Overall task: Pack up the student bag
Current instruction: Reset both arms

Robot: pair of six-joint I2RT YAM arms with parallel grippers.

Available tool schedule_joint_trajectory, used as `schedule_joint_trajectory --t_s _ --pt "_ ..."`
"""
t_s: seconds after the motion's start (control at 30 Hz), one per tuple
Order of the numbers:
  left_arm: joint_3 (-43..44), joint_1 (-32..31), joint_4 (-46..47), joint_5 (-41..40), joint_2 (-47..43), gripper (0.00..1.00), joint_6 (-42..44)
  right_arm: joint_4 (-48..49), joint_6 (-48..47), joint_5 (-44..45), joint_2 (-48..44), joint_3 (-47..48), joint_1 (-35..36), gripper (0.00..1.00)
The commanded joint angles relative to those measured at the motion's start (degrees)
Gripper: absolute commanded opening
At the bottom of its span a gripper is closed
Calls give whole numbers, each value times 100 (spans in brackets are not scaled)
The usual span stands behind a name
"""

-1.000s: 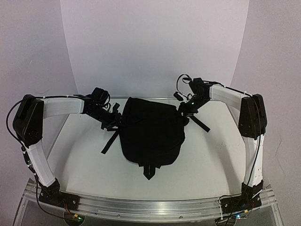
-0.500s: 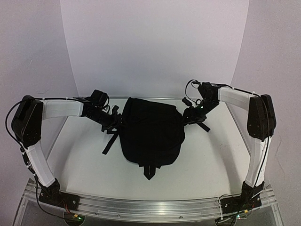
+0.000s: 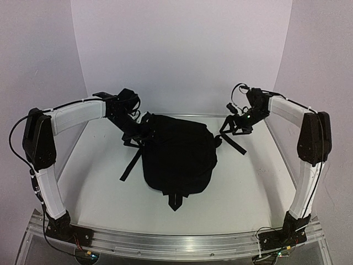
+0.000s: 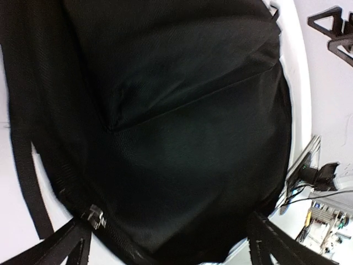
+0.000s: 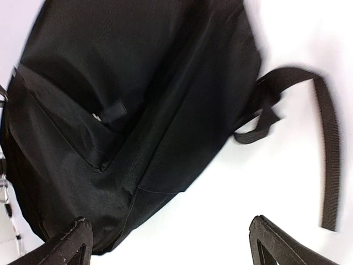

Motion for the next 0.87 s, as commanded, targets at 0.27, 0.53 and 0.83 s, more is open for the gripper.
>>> schedule_joint_trajectory --t_s 0.27,0.53,0.83 --pt "1351 1607 -436 -152 -746 100 -436 932 416 618 -1392 856 -268 98" --pt "-33 2300 -253 -783 -1586 100 -446 1119 328 787 -2070 -947 -968 98" --pt "-1076 2309 18 -1051 -2102 100 -641 1315 322 618 -2276 -1530 -1156 98"
